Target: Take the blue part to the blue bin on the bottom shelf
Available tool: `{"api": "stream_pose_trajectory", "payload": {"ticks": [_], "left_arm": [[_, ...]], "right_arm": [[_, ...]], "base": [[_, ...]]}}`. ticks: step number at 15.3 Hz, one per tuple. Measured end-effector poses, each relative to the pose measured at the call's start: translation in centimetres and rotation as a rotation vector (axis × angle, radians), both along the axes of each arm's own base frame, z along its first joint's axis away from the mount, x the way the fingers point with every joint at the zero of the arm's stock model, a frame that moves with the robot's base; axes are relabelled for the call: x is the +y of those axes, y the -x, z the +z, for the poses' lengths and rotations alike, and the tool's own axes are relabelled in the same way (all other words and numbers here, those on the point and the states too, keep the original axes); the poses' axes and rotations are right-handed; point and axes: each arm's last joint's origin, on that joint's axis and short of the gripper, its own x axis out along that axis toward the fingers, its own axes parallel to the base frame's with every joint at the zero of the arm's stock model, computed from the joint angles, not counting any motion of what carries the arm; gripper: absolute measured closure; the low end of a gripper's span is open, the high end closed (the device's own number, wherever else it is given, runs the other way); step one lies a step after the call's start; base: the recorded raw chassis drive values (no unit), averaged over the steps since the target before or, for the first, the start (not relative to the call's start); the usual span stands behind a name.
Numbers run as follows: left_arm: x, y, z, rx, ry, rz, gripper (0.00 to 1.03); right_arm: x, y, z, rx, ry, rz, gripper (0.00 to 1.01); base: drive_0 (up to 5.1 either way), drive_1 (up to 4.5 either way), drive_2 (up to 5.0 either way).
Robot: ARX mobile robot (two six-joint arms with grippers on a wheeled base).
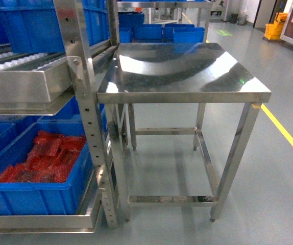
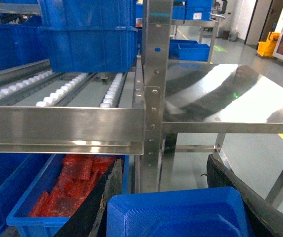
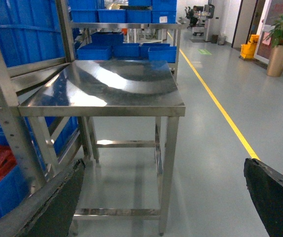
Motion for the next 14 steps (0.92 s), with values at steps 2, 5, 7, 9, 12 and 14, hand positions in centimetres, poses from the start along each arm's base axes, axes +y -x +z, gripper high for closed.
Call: {"api": "stream_pose_trajectory", "payload": {"ticks": [2,5,7,9,12,14], "left_arm": [[0.0,0.0,0.01,-0.001,0.0,0.0,0.59],[0.0,0.0,-0.01,0.001,0.0,0.0,0.59],[0.0,0.0,0.0,0.0,0.0,-0.001,0.59],[0.0,0.0,-0.03,0.003,0.0,0.0,0.59],[0.0,0.0,-0.01,0.001,0.0,0.0,0.59],[0.0,0.0,0.01,-0.001,0.0,0.0,0.59]], "right_arm": [[0.0,0.0,0.02,-0.002,0.0,0.001,0.03],[0.0,0.0,0.0,0.0,0.0,0.001,0.03],[0.0,0.0,0.03,-0.003,0.0,0.001,0.03],[0.0,0.0,-0.01,0.001,0.0,0.001,0.03],[0.0,0.0,0.03,-0.003,0.0,0.0,0.03],[0.0,0.0,0.0,0.0,0.0,0.0,0.03]], "base": [[-5.0,2.47,2.5],[-5.0,2.45,2.4],[-5.0,2.47,2.5],[-5.2,2.27,2.3],[-5.2,2.28,2.3],[-5.1,2.39,2.4]]}}
